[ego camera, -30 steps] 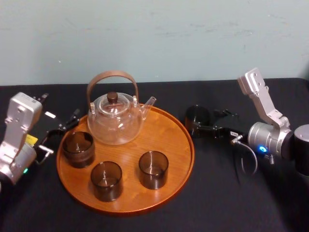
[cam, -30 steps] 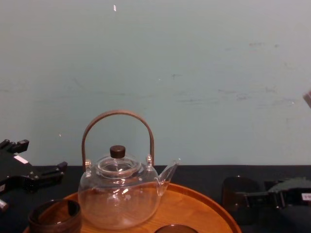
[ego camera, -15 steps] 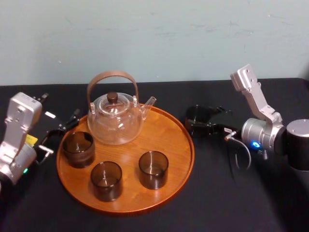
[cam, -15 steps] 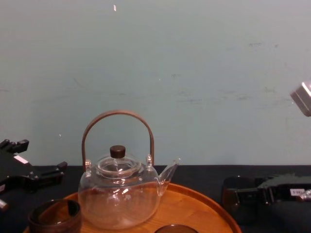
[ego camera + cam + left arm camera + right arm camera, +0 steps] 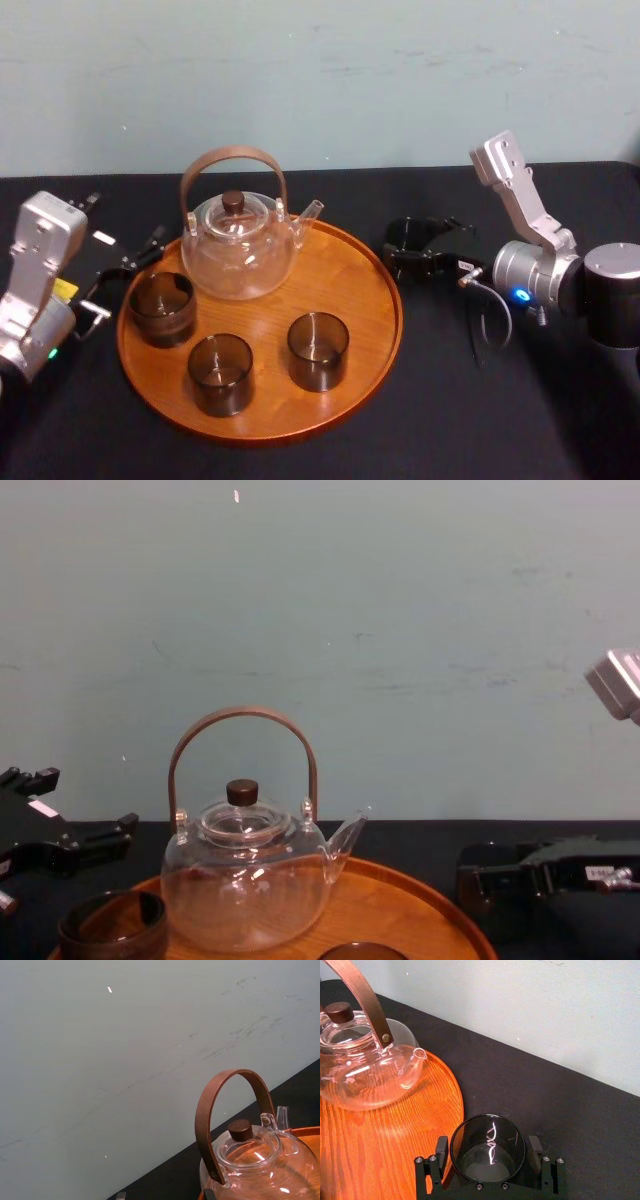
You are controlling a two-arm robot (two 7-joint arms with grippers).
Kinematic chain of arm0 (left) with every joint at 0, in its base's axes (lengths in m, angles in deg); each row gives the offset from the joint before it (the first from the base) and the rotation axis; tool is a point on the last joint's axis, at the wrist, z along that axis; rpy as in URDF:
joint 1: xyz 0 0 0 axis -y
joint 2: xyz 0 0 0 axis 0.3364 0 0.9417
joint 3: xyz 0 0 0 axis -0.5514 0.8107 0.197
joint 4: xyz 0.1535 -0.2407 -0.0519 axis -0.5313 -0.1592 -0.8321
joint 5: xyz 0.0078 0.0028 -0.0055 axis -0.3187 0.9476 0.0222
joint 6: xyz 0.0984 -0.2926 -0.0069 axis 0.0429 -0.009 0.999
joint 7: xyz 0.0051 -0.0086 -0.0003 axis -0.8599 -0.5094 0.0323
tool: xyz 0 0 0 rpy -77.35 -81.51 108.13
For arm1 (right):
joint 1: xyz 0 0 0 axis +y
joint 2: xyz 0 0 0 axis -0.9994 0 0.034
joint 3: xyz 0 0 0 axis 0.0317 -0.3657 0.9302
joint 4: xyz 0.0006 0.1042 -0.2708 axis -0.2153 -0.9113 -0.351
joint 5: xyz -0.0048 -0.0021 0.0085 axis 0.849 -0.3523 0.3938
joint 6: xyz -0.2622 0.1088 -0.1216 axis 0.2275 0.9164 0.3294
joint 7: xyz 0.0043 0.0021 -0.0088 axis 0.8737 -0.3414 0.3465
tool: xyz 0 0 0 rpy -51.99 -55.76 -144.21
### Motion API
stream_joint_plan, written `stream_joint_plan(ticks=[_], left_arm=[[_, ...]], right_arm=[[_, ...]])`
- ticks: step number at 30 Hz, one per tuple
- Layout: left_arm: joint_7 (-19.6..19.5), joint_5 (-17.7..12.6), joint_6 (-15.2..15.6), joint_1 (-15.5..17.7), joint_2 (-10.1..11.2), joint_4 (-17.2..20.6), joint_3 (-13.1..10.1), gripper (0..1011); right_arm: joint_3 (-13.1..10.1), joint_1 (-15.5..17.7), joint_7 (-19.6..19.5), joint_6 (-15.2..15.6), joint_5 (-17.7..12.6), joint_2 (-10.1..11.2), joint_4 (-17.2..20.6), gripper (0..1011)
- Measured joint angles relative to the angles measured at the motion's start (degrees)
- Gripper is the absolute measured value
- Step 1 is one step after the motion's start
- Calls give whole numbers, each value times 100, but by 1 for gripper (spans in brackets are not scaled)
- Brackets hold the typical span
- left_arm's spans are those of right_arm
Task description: Pick up the glass from the table and place it on the tray.
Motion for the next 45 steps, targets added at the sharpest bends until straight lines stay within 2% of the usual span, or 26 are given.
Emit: stream_joint_plan(ticks=[12,18,34,41,45], left_arm=[[0,0,0,0,0,0,0,1001],[0,0,0,0,0,0,0,1001],[0,0,0,0,0,0,0,1001],[0,0,0,0,0,0,0,1001],[0,0,0,0,0,0,0,1001]], right_arm=[[15,-7,-2,-21,47,-11,-4,999],[11,-7,-5,-18,38,-8,-4,903],[-5,6,1,-5,15,1,16,902],[-133,174,75,34,-101,142,367,902],[-221,335,140,31,-212,313,749,902]])
